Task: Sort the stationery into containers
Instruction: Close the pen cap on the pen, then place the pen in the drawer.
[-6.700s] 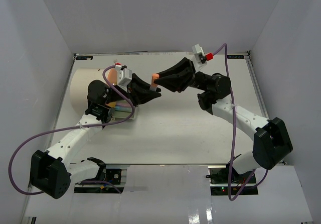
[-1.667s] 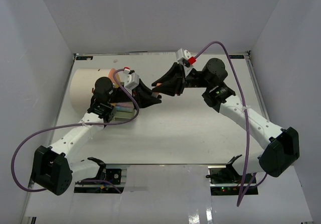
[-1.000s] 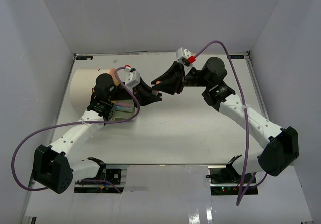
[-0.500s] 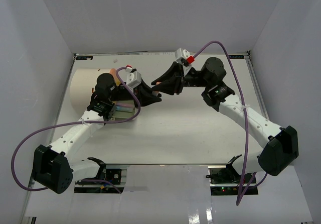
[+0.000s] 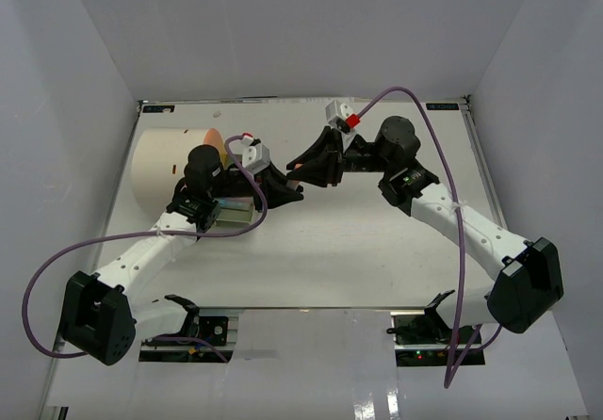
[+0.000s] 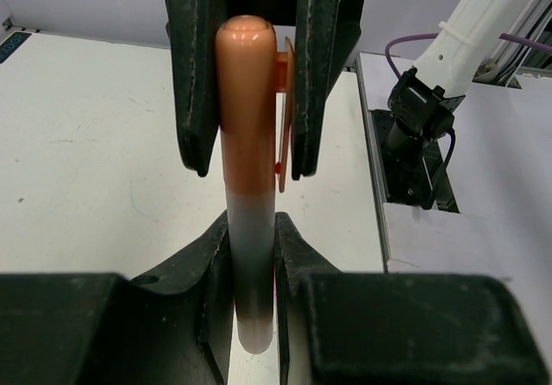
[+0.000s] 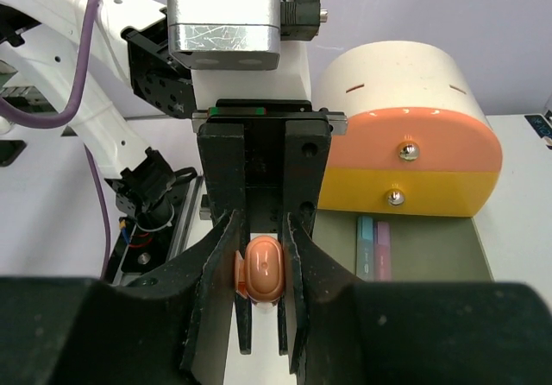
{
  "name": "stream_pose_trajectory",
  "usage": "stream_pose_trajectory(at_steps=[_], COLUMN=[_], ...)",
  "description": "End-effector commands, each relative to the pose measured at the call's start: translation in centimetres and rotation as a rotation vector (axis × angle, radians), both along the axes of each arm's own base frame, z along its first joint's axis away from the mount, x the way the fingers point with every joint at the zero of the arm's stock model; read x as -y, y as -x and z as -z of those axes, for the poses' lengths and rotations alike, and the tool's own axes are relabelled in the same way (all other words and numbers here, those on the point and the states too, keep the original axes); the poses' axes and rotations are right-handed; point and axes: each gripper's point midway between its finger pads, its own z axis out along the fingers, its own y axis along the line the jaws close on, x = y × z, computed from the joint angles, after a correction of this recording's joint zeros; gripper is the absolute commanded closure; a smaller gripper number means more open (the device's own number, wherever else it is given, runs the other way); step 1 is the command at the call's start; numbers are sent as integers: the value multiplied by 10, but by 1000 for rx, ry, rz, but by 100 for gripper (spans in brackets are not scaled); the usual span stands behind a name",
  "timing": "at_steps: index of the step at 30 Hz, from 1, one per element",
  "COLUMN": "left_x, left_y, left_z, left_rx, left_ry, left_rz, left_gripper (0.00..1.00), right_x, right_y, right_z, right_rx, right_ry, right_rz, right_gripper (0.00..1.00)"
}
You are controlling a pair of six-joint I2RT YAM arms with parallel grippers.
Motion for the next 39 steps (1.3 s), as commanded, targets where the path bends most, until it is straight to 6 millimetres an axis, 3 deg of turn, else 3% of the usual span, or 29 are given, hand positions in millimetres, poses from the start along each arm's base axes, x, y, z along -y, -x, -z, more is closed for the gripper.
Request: stream_pose_trajectory(at_steps=[1, 8, 11, 14, 20, 26, 28, 31, 33, 35, 37, 38, 39], left_x=[-1, 4, 4, 3, 4, 5, 6, 6, 2, -3, -18, -29, -43], left_y=[17, 17, 17, 14, 8, 1, -3, -20, -42, -63, -97, -101, -120], left_z=[-53, -31, -27, -22, -16, -9, -5, -1, 2, 5, 14, 34, 28], left_rx=[196, 127, 120, 115, 105, 85, 70, 35, -13, -64, -160, -241, -236], left_ry=[110, 91, 89, 77, 62, 47, 39, 17, -12, -48, -131, -214, -236], left_rz=[28, 73, 70, 54, 39, 8, -8, -91, -209, -326, -534, -606, -732], left_gripper=[100, 100, 100, 100, 100, 100, 100, 100, 100, 100, 98, 98, 97], right_x=[-5, -6, -6, -4, 10, 33, 45, 60, 71, 78, 89, 92, 98], right_y=[3, 2, -1, -4, -8, -1, 3, 5, 2, 0, -2, -4, -5], right_z=[43, 43, 42, 36, 8, -23, -32, -35, -34, -20, -15, -1, 0], right_rx=[-110, -85, -82, -70, -25, 43, 64, 78, 97, 90, 100, 83, 85], right_ry=[88, 78, 76, 66, 22, -30, -45, -47, -41, -17, -9, 11, 7], right_rz=[-18, -20, -6, 7, 41, 73, 86, 136, 207, 261, 343, 367, 416], right_gripper=[89, 86, 79, 66, 50, 33, 23, 10, 2, 6, 10, 10, 10])
